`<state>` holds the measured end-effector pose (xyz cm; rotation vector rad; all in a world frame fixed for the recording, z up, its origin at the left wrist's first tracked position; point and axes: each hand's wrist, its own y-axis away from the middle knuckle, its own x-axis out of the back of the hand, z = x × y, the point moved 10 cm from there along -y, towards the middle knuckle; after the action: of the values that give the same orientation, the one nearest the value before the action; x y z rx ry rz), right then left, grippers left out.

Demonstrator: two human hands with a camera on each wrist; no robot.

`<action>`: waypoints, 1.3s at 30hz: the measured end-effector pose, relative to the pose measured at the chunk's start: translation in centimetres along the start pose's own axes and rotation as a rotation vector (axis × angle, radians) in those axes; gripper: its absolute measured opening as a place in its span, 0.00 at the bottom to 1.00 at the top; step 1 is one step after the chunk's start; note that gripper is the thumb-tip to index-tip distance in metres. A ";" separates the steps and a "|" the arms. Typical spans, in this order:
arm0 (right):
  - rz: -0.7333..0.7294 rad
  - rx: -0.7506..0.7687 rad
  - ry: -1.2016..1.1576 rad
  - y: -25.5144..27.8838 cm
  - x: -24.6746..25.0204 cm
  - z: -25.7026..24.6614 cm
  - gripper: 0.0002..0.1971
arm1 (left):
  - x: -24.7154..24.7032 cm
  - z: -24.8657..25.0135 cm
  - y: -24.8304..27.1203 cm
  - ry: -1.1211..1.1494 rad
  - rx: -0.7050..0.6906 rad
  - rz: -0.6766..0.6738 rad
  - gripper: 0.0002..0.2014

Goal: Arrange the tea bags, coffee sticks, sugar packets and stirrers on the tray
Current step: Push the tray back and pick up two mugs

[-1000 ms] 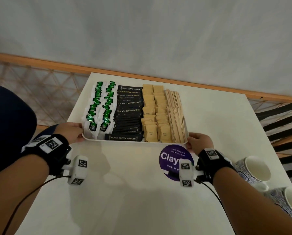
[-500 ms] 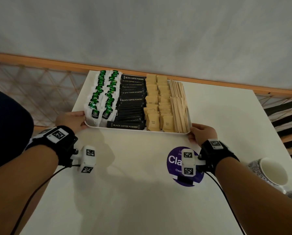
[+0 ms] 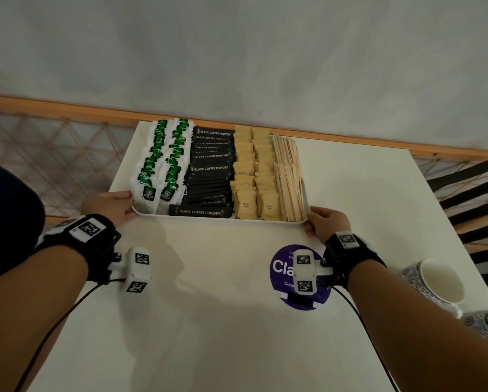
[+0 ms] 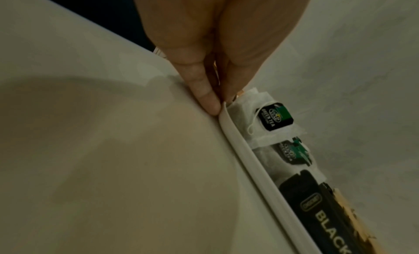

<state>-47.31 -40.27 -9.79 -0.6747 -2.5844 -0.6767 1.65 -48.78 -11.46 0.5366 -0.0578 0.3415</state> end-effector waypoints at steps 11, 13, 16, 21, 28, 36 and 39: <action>-0.015 -0.021 0.016 1.1 0.5 0.4 0.24 | 0.6 0.2 0.9 -0.195 -0.087 0.030 0.21; -0.005 -0.034 -0.004 1.5 0.7 0.3 0.25 | 2.3 0.1 2.1 -0.282 -0.101 0.166 0.22; 0.033 0.089 0.071 2.8 3.2 -1.7 0.23 | 2.0 0.4 5.6 -0.352 -0.193 0.216 0.20; -0.013 0.394 0.173 7.0 8.5 -8.2 0.13 | -2.4 3.2 12.7 -0.385 -0.466 0.202 0.16; -0.075 0.566 0.348 11.0 19.7 -9.9 0.09 | -15.7 5.2 24.3 -0.367 -0.600 -0.120 0.12; -0.188 0.593 0.692 10.3 27.8 -0.9 0.13 | -30.4 1.1 35.3 -0.453 -0.537 -0.483 0.16; -0.210 0.574 0.743 9.5 29.5 2.3 0.19 | -34.0 -1.4 37.2 -0.512 -0.479 -0.554 0.23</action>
<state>-66.73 -21.37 5.52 0.0450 -1.9921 -0.1536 -42.88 -28.43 0.74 0.1361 -0.4649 -0.3551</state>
